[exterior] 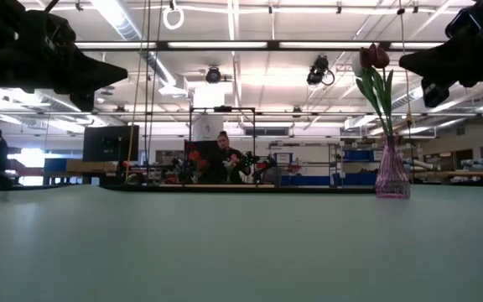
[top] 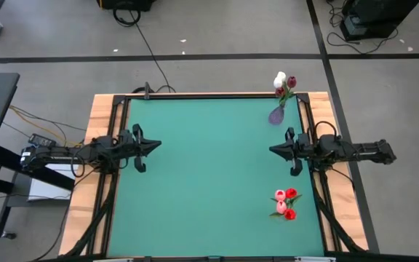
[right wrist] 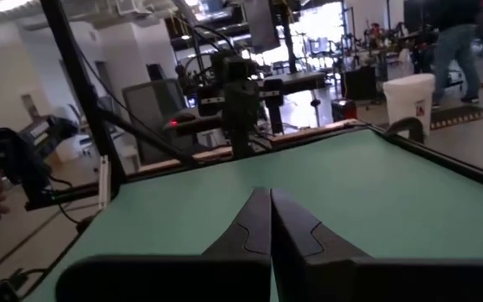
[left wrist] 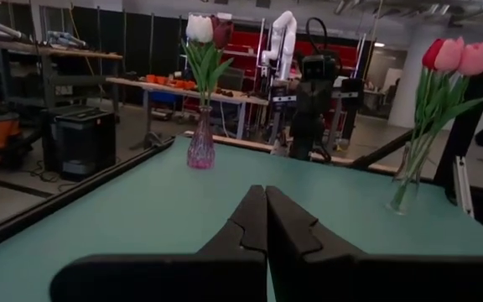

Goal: Sort flowers into vase by color
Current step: Return to Home Position

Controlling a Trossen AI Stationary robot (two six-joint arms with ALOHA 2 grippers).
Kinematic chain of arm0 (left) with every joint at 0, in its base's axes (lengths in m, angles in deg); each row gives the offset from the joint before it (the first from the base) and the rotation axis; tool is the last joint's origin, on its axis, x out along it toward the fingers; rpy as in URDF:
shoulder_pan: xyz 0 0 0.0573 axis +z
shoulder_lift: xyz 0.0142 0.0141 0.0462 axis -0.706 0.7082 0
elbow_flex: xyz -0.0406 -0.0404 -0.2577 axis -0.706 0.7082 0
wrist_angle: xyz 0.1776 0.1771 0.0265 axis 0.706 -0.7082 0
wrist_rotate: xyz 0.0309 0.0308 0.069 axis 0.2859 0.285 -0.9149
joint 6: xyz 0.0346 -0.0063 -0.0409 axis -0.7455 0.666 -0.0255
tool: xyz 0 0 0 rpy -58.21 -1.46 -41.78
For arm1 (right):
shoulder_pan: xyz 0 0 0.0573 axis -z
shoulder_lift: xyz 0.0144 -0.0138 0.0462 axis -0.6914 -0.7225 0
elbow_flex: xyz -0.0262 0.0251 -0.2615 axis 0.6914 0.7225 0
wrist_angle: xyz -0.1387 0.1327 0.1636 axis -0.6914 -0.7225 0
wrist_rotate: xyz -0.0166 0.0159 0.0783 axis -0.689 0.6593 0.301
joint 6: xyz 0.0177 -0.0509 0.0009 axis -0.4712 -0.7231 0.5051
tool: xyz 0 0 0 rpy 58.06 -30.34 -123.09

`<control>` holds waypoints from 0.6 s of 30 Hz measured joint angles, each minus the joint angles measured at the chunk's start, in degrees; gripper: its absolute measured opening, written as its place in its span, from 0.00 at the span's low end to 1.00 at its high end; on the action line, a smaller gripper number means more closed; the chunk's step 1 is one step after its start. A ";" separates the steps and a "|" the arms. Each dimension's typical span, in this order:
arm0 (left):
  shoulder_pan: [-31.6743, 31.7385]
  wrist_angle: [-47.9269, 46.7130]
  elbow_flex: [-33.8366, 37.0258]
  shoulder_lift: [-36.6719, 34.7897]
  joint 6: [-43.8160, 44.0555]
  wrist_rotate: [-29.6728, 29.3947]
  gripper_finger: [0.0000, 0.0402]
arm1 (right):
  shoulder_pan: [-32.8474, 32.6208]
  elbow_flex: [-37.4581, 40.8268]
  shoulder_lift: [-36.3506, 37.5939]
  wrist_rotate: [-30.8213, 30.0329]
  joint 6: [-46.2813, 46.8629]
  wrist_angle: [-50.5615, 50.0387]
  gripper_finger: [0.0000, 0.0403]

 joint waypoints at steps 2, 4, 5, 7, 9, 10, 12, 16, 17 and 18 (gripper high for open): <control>0.00 0.00 0.00 -0.02 -0.83 0.00 0.00 | 1.04 0.00 -0.02 0.78 0.02 -0.33 0.00; 0.00 0.08 0.00 -0.02 -1.42 0.01 0.00 | 2.12 0.04 0.00 2.00 0.24 -0.10 0.00; 0.00 0.04 0.02 0.00 -1.48 0.01 0.00 | 2.59 0.28 0.00 2.77 0.28 0.33 0.00; 0.00 -0.11 0.02 -0.20 -1.36 0.17 0.00 | 3.36 0.84 -0.02 4.40 1.07 0.62 0.00; 0.00 -0.96 0.02 -1.58 -1.00 1.36 0.00 | 3.76 1.18 -0.02 5.27 2.02 0.63 0.00; -0.01 -1.91 0.02 -2.49 -0.62 1.80 0.00 | 3.84 1.20 -0.02 5.50 2.20 0.64 0.00; -0.02 -5.02 0.02 -4.88 0.00 2.20 0.00 | 3.86 1.20 -0.02 6.29 2.02 1.29 0.00; -0.02 -13.64 -0.85 -10.85 -0.32 2.16 0.00 | 3.86 1.20 -0.04 6.59 1.58 1.57 0.00; 0.00 -14.67 -1.27 -11.40 -0.58 2.17 0.00 | 3.88 1.20 -0.02 6.57 1.13 1.57 0.00; 0.00 -15.46 -1.91 -11.47 -0.80 2.16 0.00 | 3.94 1.20 -0.02 6.48 0.71 1.56 0.00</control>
